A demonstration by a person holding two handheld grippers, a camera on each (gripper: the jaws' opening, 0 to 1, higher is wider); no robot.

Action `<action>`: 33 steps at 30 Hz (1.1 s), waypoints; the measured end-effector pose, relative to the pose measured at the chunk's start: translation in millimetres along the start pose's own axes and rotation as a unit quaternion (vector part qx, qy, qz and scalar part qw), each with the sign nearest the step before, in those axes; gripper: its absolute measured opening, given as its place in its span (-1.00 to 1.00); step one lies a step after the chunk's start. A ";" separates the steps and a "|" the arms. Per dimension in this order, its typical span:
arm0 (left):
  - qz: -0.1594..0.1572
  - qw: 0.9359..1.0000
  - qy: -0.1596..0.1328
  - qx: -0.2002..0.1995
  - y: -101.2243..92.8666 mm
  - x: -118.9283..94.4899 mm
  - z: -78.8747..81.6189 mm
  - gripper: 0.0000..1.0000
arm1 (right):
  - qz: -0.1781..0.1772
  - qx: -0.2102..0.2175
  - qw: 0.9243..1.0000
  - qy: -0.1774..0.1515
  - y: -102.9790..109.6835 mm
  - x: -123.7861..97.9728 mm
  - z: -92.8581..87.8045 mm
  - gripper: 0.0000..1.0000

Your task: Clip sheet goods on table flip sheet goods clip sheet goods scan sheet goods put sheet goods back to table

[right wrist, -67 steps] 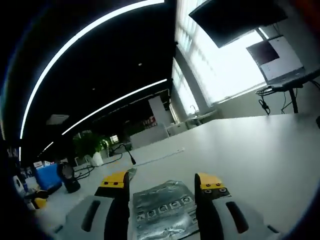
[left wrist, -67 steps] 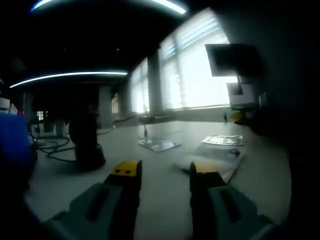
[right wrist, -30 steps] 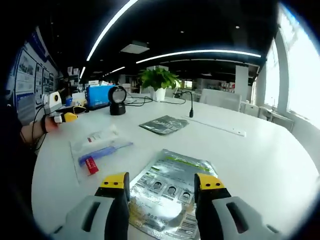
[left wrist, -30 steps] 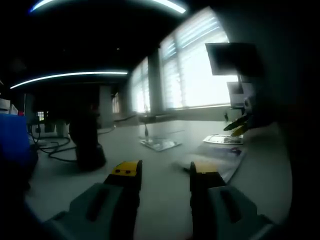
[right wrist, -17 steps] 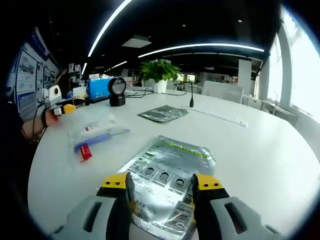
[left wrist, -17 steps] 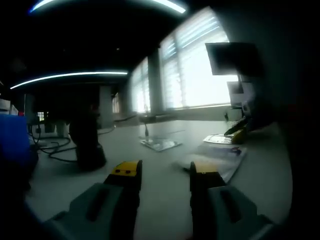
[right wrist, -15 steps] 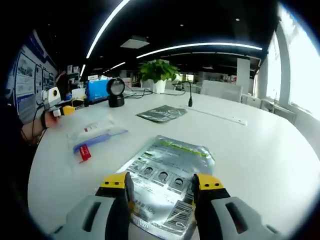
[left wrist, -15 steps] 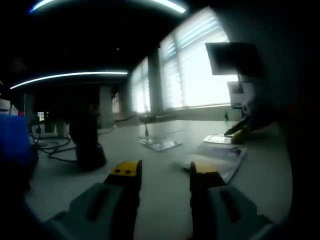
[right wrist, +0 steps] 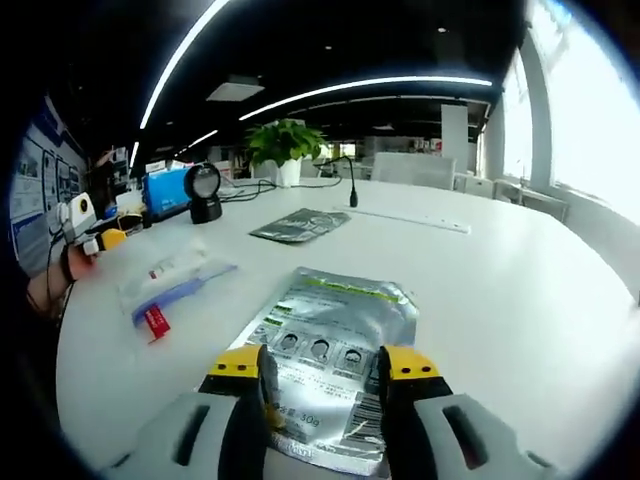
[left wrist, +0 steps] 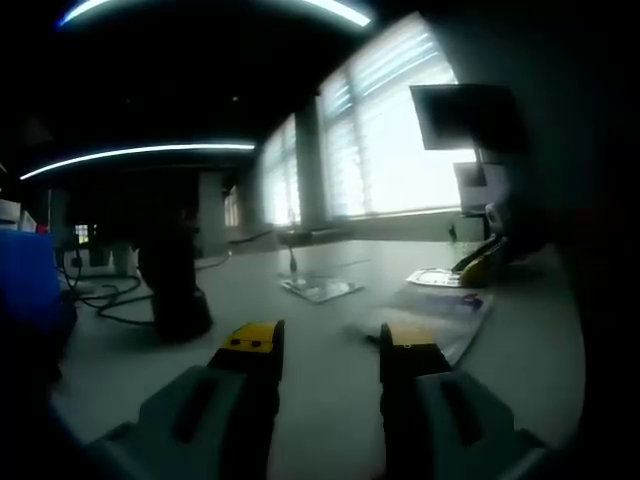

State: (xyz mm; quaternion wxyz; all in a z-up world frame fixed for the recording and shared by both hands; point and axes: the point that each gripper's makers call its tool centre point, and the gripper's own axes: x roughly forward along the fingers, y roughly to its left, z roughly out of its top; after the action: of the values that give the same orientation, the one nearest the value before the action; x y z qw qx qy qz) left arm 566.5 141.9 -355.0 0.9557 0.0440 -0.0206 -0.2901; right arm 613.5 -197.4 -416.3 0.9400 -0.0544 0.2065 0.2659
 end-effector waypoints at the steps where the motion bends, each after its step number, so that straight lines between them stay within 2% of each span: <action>1: 0.000 1.000 0.000 0.000 0.1 -0.1 0.1 -0.38 | -0.007 0.003 1.000 0.001 1.2 -0.8 -0.4 -0.25; 12: 0.000 1.000 -0.002 -0.002 0.4 0.3 0.6 -0.38 | -0.075 0.030 0.996 0.021 11.0 -12.0 -6.6 -0.32; 13: 0.000 1.000 -0.003 -0.002 0.4 0.3 0.8 -0.38 | -0.083 0.036 0.996 0.019 12.1 -13.8 -7.6 -0.32; 14: 0.000 1.000 -0.003 -0.002 0.6 0.2 1.0 -0.38 | -0.108 0.043 0.993 0.006 18.8 -19.6 -10.2 -0.33; 19: -0.003 1.000 -0.005 -0.003 -0.1 0.0 1.3 -0.38 | -0.122 0.050 0.991 -0.001 27.9 -27.7 -13.4 -0.33; 22: -0.003 1.000 -0.005 -0.003 -0.2 -0.1 1.5 -0.38 | -0.120 0.051 0.991 -0.005 30.6 -28.8 -13.0 -0.33; 24: -0.003 1.000 -0.004 -0.001 -0.6 0.0 1.1 -0.38 | -0.114 0.050 0.992 -0.003 24.5 -27.6 -12.8 -0.32; 29: -0.001 1.000 -0.004 -0.002 0.4 0.1 1.0 -0.38 | -0.098 0.039 0.994 0.019 29.7 -27.8 -10.9 -0.34; 30: -0.001 1.000 -0.003 -0.002 0.4 0.3 0.7 -0.38 | -0.079 0.014 0.997 0.016 34.0 -26.3 -6.7 -0.36; 31: -0.001 1.000 -0.003 -0.002 0.2 0.4 0.3 -0.38 | -0.062 -0.009 0.998 -0.011 33.7 -23.7 4.5 -0.38; 33: -0.002 1.000 -0.001 -0.001 -0.4 0.7 -0.3 -0.38 | -0.025 -0.012 0.999 -0.035 41.9 -23.3 20.6 -0.35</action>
State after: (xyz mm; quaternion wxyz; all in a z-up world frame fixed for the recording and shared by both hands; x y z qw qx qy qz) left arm 566.9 141.2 -355.4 0.9552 0.0430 -0.0210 -0.2921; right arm 581.0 -168.5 -387.6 0.9523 -0.0613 0.1688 0.2465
